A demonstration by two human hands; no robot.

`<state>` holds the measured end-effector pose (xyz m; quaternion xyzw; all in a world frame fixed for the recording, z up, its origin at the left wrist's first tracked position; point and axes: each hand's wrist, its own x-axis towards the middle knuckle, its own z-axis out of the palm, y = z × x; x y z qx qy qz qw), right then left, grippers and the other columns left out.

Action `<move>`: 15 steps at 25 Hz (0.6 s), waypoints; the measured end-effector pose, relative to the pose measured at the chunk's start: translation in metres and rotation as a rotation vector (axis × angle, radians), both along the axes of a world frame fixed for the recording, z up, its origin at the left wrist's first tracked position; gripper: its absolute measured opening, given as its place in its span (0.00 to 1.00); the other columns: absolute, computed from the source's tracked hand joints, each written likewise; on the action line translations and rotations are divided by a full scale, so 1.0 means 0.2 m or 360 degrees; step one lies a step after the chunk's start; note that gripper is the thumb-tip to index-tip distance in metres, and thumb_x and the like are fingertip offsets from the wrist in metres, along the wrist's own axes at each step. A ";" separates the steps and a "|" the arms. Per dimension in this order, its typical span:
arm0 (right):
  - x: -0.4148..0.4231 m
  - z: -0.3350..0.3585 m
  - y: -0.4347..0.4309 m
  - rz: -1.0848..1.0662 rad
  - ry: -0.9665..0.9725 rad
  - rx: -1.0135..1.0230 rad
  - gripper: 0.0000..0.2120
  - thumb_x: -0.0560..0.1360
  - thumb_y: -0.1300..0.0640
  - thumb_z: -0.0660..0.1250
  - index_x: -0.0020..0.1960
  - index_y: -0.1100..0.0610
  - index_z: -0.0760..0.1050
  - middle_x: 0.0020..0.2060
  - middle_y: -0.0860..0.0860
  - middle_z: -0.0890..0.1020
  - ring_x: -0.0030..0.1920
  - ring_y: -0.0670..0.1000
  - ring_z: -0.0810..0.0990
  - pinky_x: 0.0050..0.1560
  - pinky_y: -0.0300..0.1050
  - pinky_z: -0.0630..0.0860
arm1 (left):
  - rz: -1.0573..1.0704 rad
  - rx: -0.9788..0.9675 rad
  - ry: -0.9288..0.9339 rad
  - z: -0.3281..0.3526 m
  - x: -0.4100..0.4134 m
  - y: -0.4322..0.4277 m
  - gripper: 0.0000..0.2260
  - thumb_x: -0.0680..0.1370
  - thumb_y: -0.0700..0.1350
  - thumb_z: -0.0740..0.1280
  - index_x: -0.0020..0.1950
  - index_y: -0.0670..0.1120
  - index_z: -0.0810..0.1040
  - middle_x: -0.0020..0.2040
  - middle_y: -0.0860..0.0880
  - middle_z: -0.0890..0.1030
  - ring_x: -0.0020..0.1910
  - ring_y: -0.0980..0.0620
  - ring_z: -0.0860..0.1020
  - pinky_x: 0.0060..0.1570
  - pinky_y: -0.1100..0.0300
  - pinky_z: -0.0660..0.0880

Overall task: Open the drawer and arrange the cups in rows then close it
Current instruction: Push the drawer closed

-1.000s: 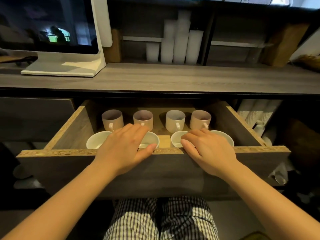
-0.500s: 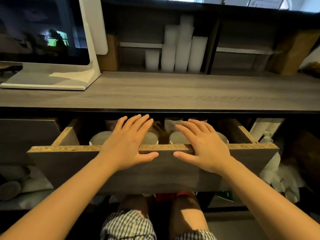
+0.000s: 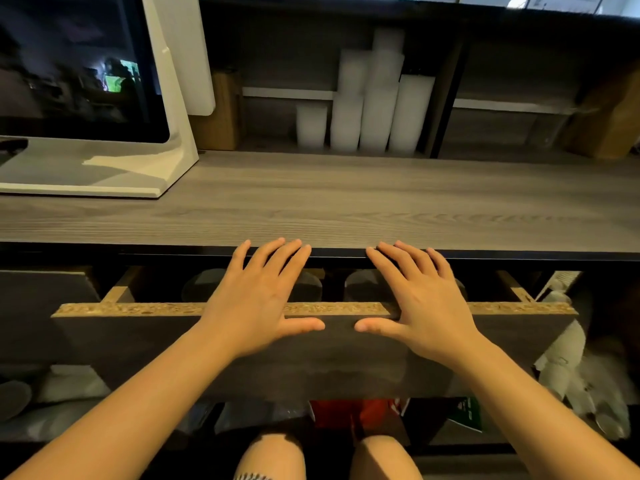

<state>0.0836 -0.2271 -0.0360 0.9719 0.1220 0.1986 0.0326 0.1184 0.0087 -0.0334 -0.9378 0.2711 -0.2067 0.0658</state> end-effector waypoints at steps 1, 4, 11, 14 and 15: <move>0.01 0.00 0.00 0.0006 -0.0024 0.0023 0.45 0.67 0.23 0.47 0.72 0.52 0.64 0.68 0.52 0.73 0.69 0.58 0.69 0.68 0.59 0.62 | -0.0010 -0.0014 -0.0002 0.00 0.01 0.00 0.43 0.69 0.73 0.46 0.71 0.44 0.66 0.67 0.46 0.74 0.66 0.44 0.73 0.62 0.41 0.68; 0.04 0.00 0.01 0.0016 -0.0100 0.0115 0.42 0.66 0.24 0.50 0.69 0.50 0.68 0.64 0.51 0.76 0.64 0.57 0.72 0.64 0.55 0.62 | -0.0029 -0.0077 -0.0101 -0.01 0.04 -0.01 0.38 0.69 0.71 0.50 0.69 0.47 0.66 0.63 0.47 0.78 0.61 0.44 0.76 0.57 0.44 0.73; 0.14 -0.06 0.05 -0.0048 -0.0422 0.0283 0.27 0.66 0.31 0.62 0.58 0.48 0.72 0.55 0.52 0.78 0.58 0.55 0.68 0.56 0.54 0.59 | 0.0062 -0.0294 -0.0372 -0.06 0.09 -0.09 0.26 0.66 0.62 0.63 0.58 0.49 0.69 0.52 0.46 0.81 0.50 0.44 0.79 0.49 0.45 0.74; 0.17 -0.08 0.09 -0.0133 -0.0559 0.0306 0.25 0.63 0.38 0.71 0.53 0.50 0.74 0.52 0.53 0.79 0.57 0.56 0.68 0.55 0.55 0.59 | 0.0195 -0.0348 -0.0426 -0.09 0.11 -0.13 0.24 0.65 0.60 0.66 0.56 0.49 0.70 0.49 0.45 0.79 0.48 0.45 0.72 0.48 0.43 0.74; 0.19 -0.09 0.09 -0.0155 -0.0613 0.0317 0.24 0.62 0.39 0.73 0.52 0.51 0.75 0.52 0.53 0.79 0.56 0.56 0.68 0.55 0.56 0.59 | 0.0213 -0.0367 -0.0469 -0.10 0.12 -0.13 0.24 0.65 0.59 0.67 0.55 0.48 0.70 0.49 0.45 0.79 0.48 0.45 0.70 0.48 0.43 0.73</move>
